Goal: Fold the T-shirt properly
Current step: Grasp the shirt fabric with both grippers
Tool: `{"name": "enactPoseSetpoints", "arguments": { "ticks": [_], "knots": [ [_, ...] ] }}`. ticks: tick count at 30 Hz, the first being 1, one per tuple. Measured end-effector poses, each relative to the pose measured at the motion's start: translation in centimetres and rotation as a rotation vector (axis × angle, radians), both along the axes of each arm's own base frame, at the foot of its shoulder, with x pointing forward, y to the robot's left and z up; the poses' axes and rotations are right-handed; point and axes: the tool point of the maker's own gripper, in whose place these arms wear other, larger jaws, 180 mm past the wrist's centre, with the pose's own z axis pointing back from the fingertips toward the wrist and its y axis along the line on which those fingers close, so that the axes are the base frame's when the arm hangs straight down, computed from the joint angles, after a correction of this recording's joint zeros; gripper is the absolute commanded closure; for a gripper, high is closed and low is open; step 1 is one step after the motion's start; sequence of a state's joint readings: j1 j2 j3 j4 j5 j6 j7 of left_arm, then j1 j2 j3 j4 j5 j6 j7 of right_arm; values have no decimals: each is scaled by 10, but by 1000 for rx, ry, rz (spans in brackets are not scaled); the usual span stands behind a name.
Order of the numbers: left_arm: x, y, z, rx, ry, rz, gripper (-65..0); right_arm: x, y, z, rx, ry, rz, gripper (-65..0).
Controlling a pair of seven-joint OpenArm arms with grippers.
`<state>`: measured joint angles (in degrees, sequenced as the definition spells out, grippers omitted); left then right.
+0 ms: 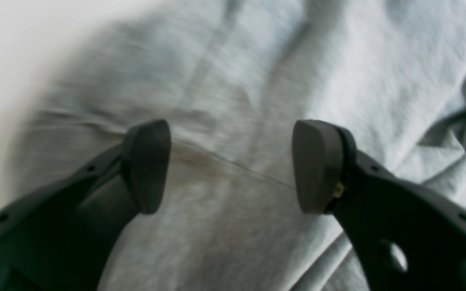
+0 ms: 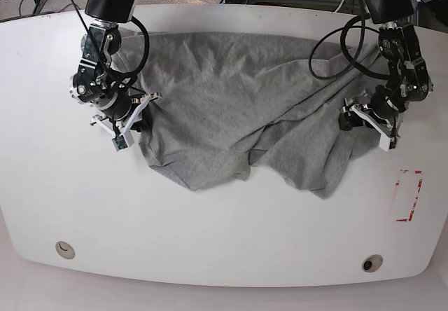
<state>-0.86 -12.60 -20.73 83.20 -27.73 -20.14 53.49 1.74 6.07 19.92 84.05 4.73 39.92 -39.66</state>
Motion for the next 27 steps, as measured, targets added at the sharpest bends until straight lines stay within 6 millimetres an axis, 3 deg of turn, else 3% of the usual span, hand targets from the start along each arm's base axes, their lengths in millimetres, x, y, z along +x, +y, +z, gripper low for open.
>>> {"name": "enactPoseSetpoints", "arguments": {
  "ticks": [7, 22, 25, 27],
  "knots": [
    [-4, 5, -9, -7, 23, 14, -440, 0, 1, 0, 4, 1, 0, 0],
    [-6, 15, -7, 22, 31, 10, -439, -2, -1, -2, 1, 6, -4, 0],
    [-7, 18, -7, 30, 34, 14, -394, -2, -1, -2, 2, 6, -4, 0],
    [-7, 17, -7, 29, 34, 13, -317, -2, -1, -2, 2, 6, -4, 0]
  ]
}}
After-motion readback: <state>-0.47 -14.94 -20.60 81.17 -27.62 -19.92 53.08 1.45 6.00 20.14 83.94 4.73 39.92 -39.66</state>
